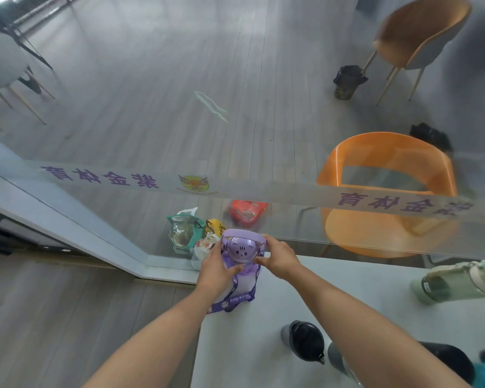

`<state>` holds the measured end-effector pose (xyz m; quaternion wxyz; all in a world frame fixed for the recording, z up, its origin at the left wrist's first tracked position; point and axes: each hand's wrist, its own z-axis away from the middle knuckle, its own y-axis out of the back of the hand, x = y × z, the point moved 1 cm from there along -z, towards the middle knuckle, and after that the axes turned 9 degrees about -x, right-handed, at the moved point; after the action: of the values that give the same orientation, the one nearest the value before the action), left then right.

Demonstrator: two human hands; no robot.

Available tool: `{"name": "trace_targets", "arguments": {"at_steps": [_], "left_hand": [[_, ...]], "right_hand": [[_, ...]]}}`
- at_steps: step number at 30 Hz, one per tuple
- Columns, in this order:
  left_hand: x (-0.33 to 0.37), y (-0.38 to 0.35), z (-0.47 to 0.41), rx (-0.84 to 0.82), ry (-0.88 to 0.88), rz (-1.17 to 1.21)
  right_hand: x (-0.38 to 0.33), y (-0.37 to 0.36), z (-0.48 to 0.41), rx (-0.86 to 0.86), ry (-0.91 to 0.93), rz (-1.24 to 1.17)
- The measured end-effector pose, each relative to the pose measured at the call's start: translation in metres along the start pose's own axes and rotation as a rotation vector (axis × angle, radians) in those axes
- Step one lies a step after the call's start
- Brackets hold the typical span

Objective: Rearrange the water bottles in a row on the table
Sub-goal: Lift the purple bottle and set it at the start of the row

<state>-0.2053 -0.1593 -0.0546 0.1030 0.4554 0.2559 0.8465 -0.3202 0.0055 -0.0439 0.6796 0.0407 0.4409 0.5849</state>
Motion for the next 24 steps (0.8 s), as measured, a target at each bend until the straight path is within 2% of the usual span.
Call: {"name": "trace_targets", "arguments": {"at_steps": [4, 7, 11, 15, 20, 24], "left_hand": [[-0.005, 0.001, 0.019, 0.035, 0.056, -0.088], [0.004, -0.003, 0.05, -0.05, -0.017, -0.163], [0.019, -0.019, 0.088, -0.266, -0.211, -0.288], [0.036, -0.04, 0.118, -0.397, -0.419, -0.412], [0.049, -0.065, 0.136, -0.399, -0.666, -0.582], [0.047, -0.079, 0.137, -0.381, -0.723, -0.661]], "right_hand": [[0.001, 0.013, 0.036, 0.051, 0.006, 0.056], [0.01, 0.02, 0.075, 0.041, 0.007, 0.092], [0.021, 0.022, 0.138, -0.034, -0.024, 0.12], [0.038, 0.012, 0.192, -0.098, -0.11, 0.174], [0.064, -0.012, 0.22, -0.053, -0.175, 0.512], [0.075, -0.028, 0.221, 0.037, -0.149, 0.561]]}}
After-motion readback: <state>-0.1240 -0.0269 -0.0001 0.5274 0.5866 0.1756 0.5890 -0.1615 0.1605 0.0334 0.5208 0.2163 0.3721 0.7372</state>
